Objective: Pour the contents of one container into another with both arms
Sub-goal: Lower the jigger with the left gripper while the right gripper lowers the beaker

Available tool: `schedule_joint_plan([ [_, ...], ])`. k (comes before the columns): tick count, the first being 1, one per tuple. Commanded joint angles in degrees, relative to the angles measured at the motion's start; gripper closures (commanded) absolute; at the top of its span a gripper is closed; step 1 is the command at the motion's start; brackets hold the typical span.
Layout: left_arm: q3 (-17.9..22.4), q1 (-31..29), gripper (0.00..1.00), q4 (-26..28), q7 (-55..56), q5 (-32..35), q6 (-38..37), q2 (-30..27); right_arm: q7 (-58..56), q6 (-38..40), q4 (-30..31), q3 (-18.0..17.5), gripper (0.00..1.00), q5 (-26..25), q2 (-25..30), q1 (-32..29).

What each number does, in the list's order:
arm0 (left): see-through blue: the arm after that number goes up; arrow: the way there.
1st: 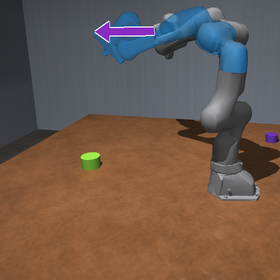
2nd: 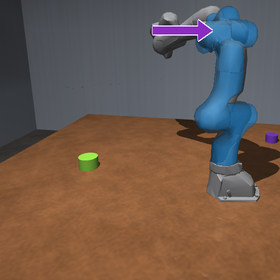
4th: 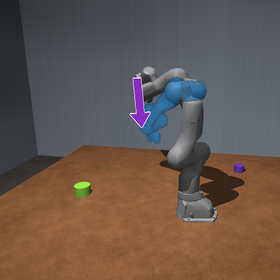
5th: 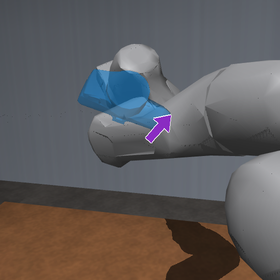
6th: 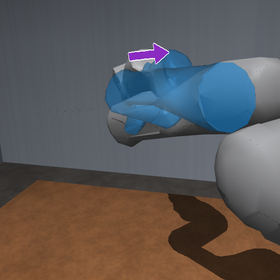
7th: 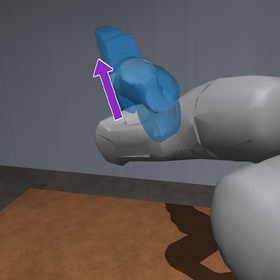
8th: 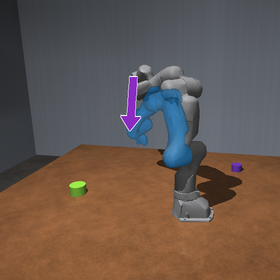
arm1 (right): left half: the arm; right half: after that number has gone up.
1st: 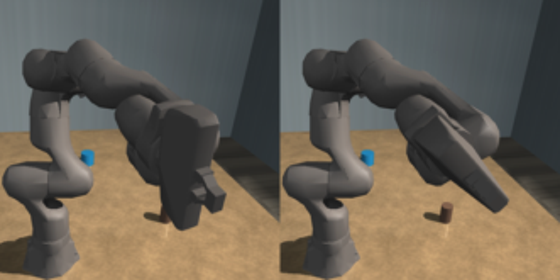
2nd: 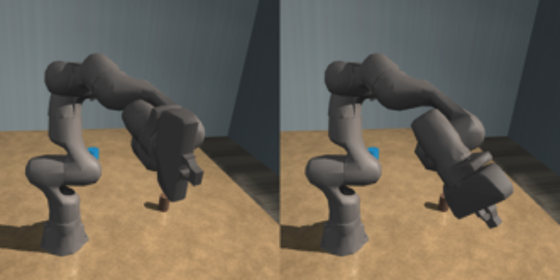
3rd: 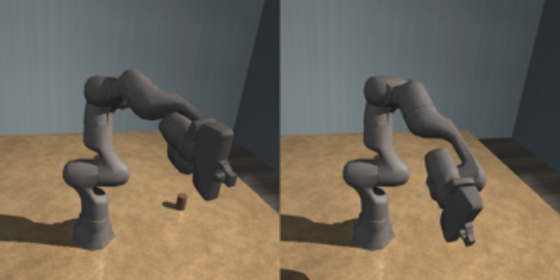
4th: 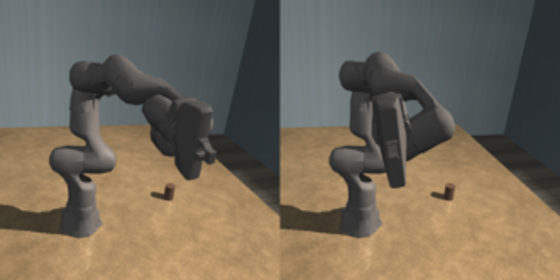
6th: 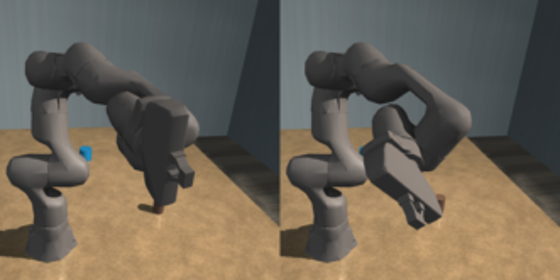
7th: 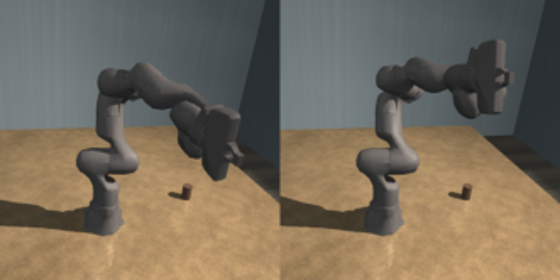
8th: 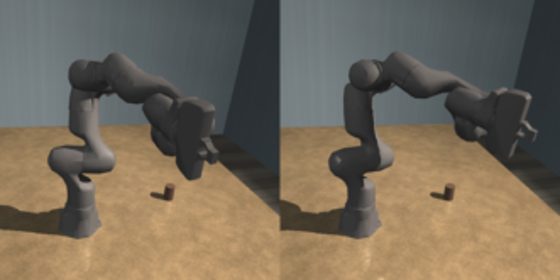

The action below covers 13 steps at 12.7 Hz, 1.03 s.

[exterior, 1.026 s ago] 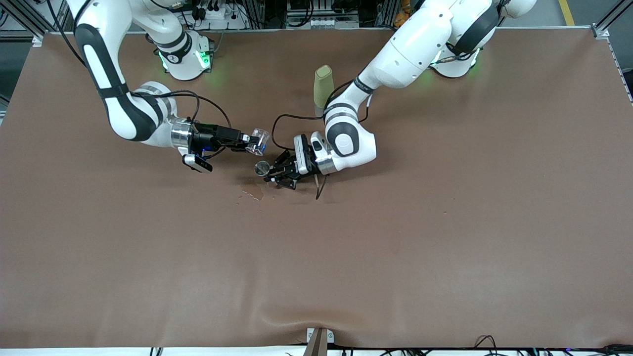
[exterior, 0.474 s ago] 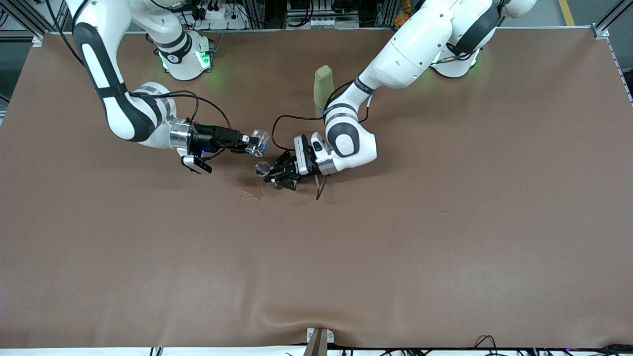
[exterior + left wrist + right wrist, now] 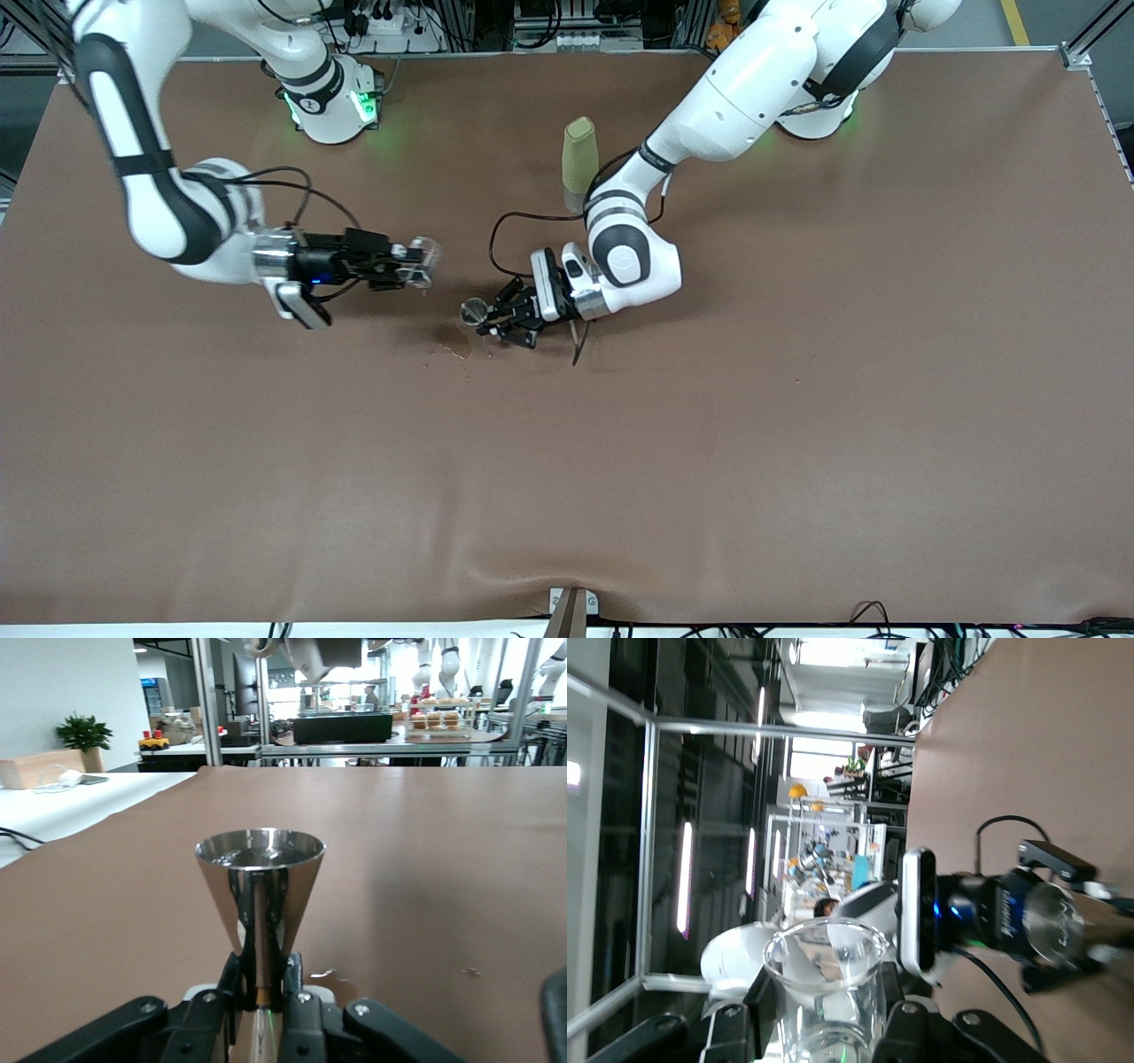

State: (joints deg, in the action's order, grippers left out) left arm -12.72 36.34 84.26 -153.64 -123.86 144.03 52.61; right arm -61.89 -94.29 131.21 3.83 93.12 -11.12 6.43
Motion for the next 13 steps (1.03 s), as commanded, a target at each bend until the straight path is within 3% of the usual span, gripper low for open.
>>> schedule_joint_plan([
  [1, -0.20, -3.10, 1.00, 2.22, 3.40, 5.52, -0.15, -3.13, -9.77, 1.38, -4.55, -0.75, 0.84, -9.24, -1.35, -5.70],
  [4, -0.81, -7.23, 1.00, 3.97, 8.70, 13.89, -0.76, -5.32, -22.27, 5.49, -7.10, -0.66, 0.84, -11.45, -6.35, -10.80],
  [8, -1.87, -15.23, 1.00, 9.50, 12.47, 22.68, -9.71, -8.57, -33.53, 6.22, -17.46, -0.75, 0.84, -25.67, -11.90, -18.36],
  [10, -1.87, -19.09, 1.00, 12.06, 14.49, 27.07, -14.19, -10.50, -45.00, 6.22, -21.07, -0.75, 0.84, -30.78, -13.30, -21.96],
  [13, -1.87, -26.29, 1.00, 15.05, 18.97, 37.43, -22.45, -13.23, -56.98, 6.22, -22.40, -0.75, 0.84, -31.24, -15.59, -27.33],
])
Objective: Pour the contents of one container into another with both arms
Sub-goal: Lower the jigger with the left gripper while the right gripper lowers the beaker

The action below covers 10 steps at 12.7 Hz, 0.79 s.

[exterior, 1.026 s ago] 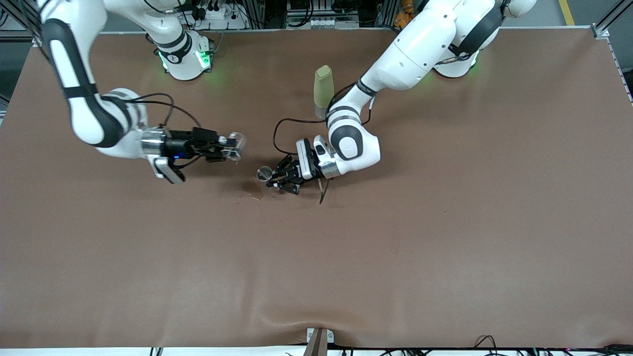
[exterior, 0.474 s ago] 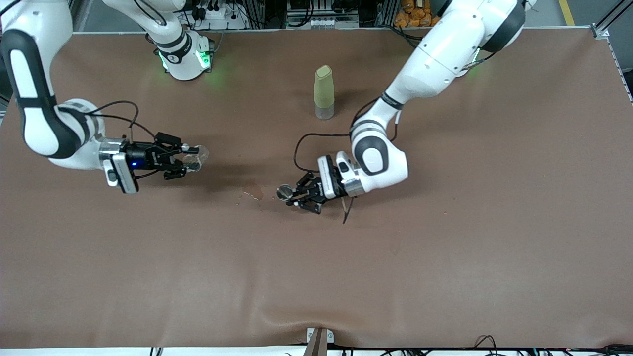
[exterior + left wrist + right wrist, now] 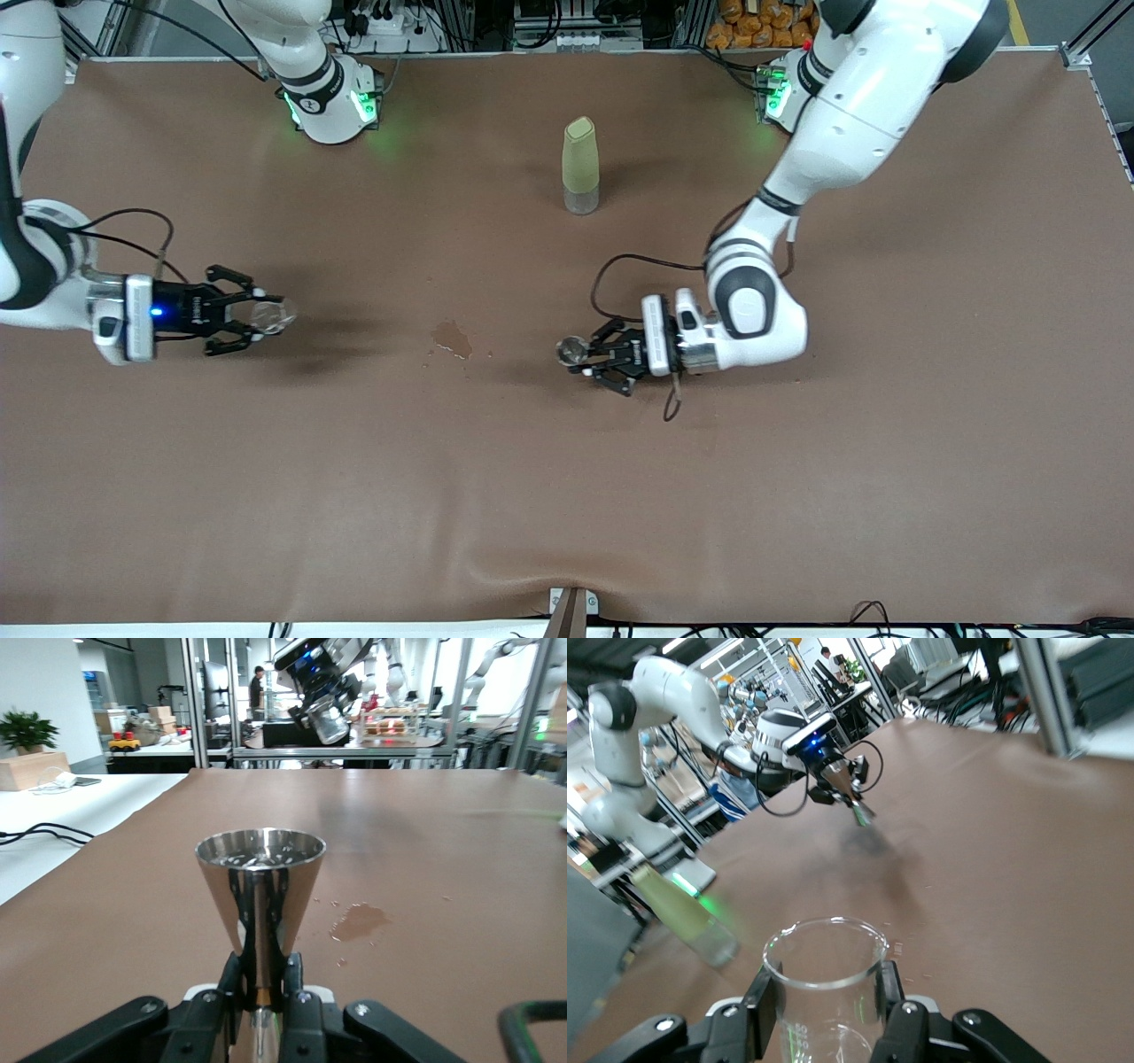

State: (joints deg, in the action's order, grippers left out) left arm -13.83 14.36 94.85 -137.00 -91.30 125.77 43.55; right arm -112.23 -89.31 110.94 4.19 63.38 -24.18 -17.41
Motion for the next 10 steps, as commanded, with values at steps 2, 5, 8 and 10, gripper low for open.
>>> schedule_joint_plan([
  [2, -0.76, -10.02, 1.00, 5.08, 3.31, 11.90, -9.55, -5.05, -12.46, 4.47, -4.22, -1.11, 0.84, -1.50, -7.08, -6.22],
  [5, -0.76, -18.46, 1.00, 5.17, 3.31, 20.69, -17.02, -5.49, -18.80, 8.45, -12.83, -1.11, 0.84, -1.50, -17.02, -8.52],
  [8, -0.76, -26.73, 1.00, 5.08, 2.70, 27.64, -23.71, -5.58, -21.69, 8.28, -15.03, -1.11, 0.83, -2.82, -20.18, -8.61],
  [10, -0.76, -31.22, 1.00, 6.56, 2.43, 31.08, -26.18, -6.36, -22.94, 8.36, -18.82, -1.11, 0.83, -3.61, -24.06, -9.48],
])
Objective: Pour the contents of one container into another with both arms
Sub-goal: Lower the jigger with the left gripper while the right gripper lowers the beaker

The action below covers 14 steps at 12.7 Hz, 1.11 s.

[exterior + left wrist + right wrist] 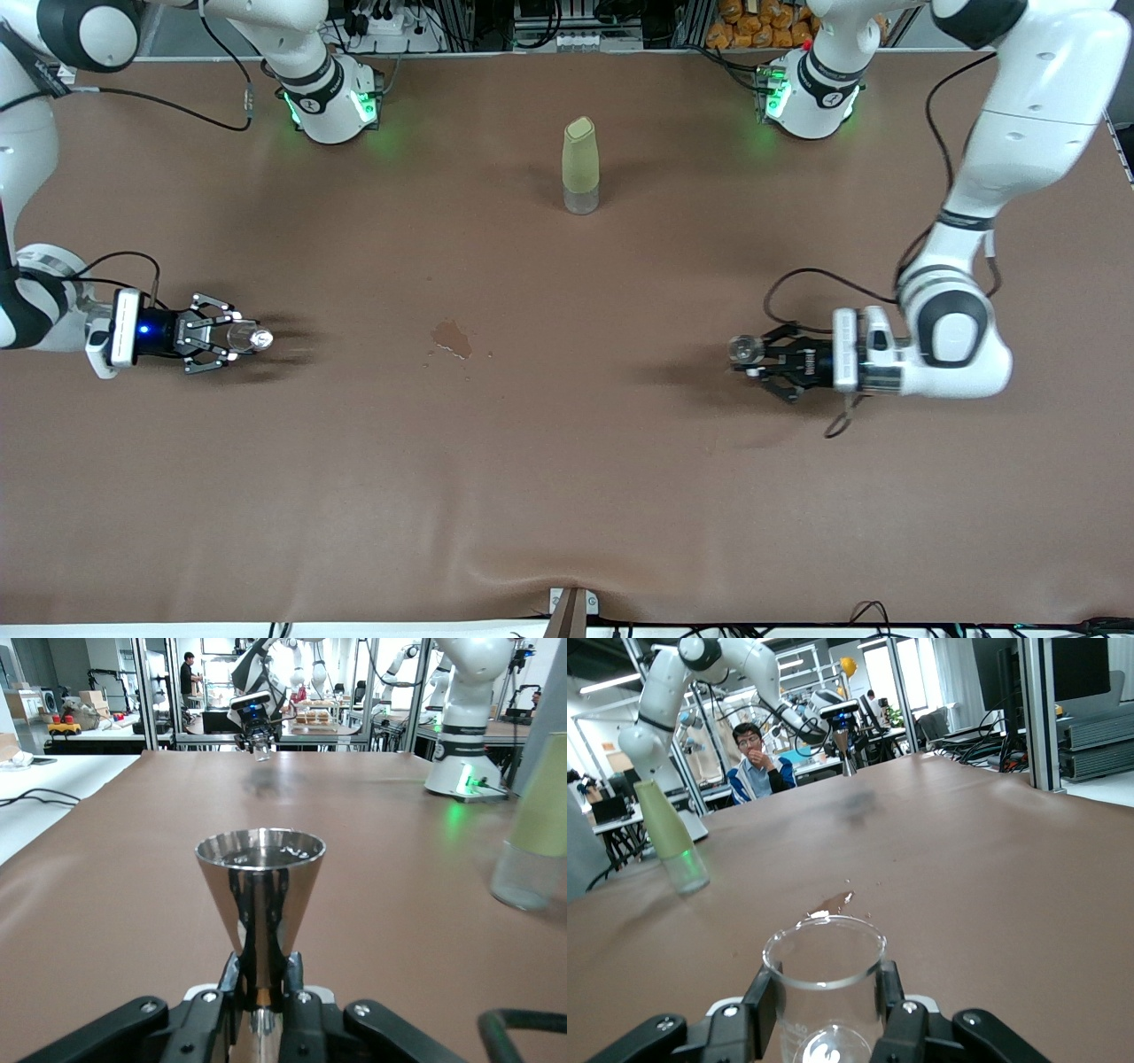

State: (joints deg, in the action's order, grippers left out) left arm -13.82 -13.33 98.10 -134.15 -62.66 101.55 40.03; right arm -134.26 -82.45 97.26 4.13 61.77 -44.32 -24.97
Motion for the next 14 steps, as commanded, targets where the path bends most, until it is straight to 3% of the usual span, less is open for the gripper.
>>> schedule_joint_plan([
  [1, -0.77, -5.98, 1.00, 5.33, -0.50, 2.54, -2.23, -4.07, -1.18, 1.50, -5.50, -1.05, 0.82, -2.18, -4.71, -2.10],
  [7, -0.68, -19.78, 1.00, 9.91, -10.49, 5.97, -4.87, -4.18, -3.73, 1.41, -7.09, -1.05, 0.77, -2.36, -7.71, -3.06],
  [14, -0.24, -25.95, 1.00, 13.61, -17.64, 6.32, -4.87, -1.71, -5.84, 1.59, -8.58, -1.05, 0.73, -3.76, -9.99, -4.65],
])
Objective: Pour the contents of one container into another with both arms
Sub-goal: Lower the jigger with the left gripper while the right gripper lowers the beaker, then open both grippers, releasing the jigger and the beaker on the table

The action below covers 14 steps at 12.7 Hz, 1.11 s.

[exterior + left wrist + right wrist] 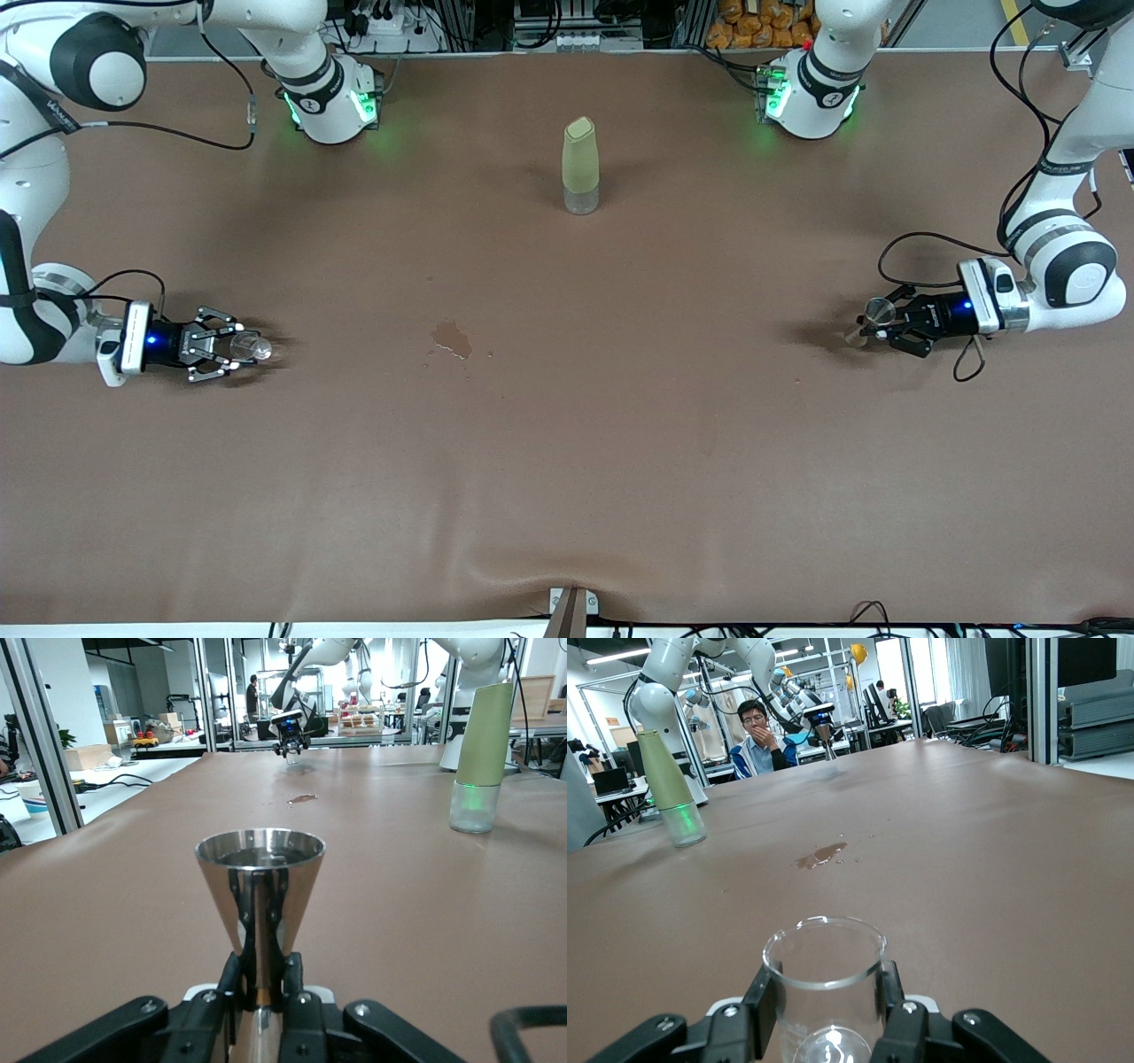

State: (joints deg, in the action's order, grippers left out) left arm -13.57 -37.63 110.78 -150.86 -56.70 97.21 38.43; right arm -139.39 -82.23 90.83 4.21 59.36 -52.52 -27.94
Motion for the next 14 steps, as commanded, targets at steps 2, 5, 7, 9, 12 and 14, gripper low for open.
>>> schedule_joint_plan([
  [2, -0.49, -3.23, 1.00, 1.02, -1.10, 0.36, -0.45, 1.29, -0.71, 1.37, -2.15, -1.14, 0.66, -1.96, -2.32, -2.03],
  [5, 0.03, -4.11, 1.00, 1.02, -1.19, 0.36, -0.09, 2.44, -0.80, 1.37, -2.15, -1.14, 0.56, -1.88, -3.29, -2.03],
  [7, 0.56, -4.64, 1.00, 0.93, -1.27, 0.45, -0.09, 2.62, -1.85, 1.37, -2.15, -1.14, 0.50, -1.70, -3.38, -2.03],
  [9, 1.26, -4.82, 1.00, 0.93, -1.01, 0.36, -0.09, 3.66, -1.76, 1.37, -2.15, -1.14, 0.46, -1.88, -3.29, -2.03],
  [12, 1.71, -5.26, 1.00, 0.58, -0.75, 0.18, 0.26, 5.08, -1.59, 1.37, -3.12, -1.14, 0.27, -2.14, -3.29, -2.03],
  [14, 1.71, -5.52, 1.00, 0.49, -0.66, 0.18, 0.69, 5.69, -1.59, 1.46, -3.38, -1.14, 0.18, -2.23, -3.21, -2.47],
])
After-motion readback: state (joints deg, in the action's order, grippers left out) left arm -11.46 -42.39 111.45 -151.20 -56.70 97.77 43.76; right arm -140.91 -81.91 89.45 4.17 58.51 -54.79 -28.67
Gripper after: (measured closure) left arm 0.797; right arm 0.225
